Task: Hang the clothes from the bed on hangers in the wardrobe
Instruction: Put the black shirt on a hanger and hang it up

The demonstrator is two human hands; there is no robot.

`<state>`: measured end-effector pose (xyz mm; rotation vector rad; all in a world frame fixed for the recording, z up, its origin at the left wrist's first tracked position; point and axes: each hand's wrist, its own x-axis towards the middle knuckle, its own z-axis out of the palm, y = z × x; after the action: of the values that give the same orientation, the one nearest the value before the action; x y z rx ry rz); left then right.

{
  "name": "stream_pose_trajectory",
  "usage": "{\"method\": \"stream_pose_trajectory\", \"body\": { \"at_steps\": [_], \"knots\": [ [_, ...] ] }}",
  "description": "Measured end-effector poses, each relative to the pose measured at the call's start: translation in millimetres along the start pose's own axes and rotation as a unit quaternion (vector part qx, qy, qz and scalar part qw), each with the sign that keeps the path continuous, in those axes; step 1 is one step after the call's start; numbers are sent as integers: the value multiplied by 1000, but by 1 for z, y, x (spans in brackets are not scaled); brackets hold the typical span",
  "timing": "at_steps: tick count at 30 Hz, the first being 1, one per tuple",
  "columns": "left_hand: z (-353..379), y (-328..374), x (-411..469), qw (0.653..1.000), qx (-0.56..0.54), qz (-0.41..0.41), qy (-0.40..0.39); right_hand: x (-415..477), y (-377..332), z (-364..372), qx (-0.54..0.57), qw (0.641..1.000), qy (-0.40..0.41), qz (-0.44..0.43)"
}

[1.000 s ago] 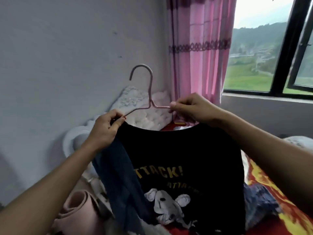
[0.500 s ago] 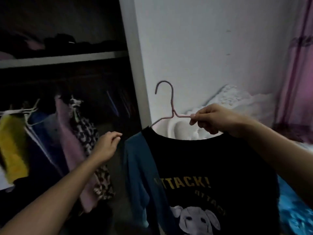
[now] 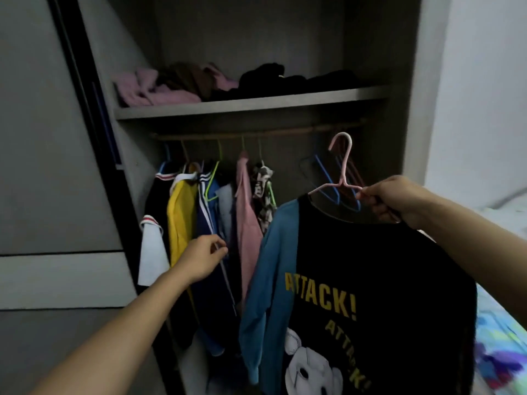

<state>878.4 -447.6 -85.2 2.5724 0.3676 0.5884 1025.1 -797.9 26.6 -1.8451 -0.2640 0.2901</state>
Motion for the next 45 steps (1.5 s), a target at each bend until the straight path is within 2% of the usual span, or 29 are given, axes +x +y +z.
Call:
{"method": "stream_pose_trajectory", "body": {
  "at_steps": [5, 10, 12, 15, 17, 19, 21, 25, 28, 36, 40, 43, 45],
  "knots": [
    [4, 0, 49, 998, 53, 27, 24, 49, -21, 3, -24, 998, -52, 11],
    [30, 33, 144, 984, 154, 89, 22, 95, -34, -17, -64, 996, -60, 16],
    [46, 54, 177, 962, 239, 130, 12, 108, -36, -15, -78, 995, -55, 19],
    [64, 74, 212, 913, 370, 165, -51, 127, -32, 3, -83, 996, -24, -14],
    [71, 71, 230, 892, 418, 157, -68, 142, -29, 18, -82, 996, -12, -30],
    [68, 58, 243, 887, 432, 154, -56, 161, -27, 29, -73, 997, -7, -29],
    [58, 41, 250, 896, 406, 174, -39, 181, -30, 37, -50, 998, 0, -22],
    [33, 14, 260, 945, 255, 202, -18, 222, -49, 59, 9, 1000, 5, -15],
    [16, 2, 272, 963, 175, 204, -6, 254, -76, 83, 38, 999, 15, -23],
    [-2, -36, 306, 956, 88, 281, 19, 328, -113, 154, 71, 992, 87, -53],
    [-6, -48, 321, 945, 24, 325, 28, 339, -89, 190, 56, 995, 71, -39],
    [-9, -53, 334, 947, -12, 318, 40, 335, -75, 207, 101, 993, 35, -41],
    [-10, -54, 342, 949, -31, 308, 52, 332, -72, 204, 78, 993, 56, -70]
  ]
}}
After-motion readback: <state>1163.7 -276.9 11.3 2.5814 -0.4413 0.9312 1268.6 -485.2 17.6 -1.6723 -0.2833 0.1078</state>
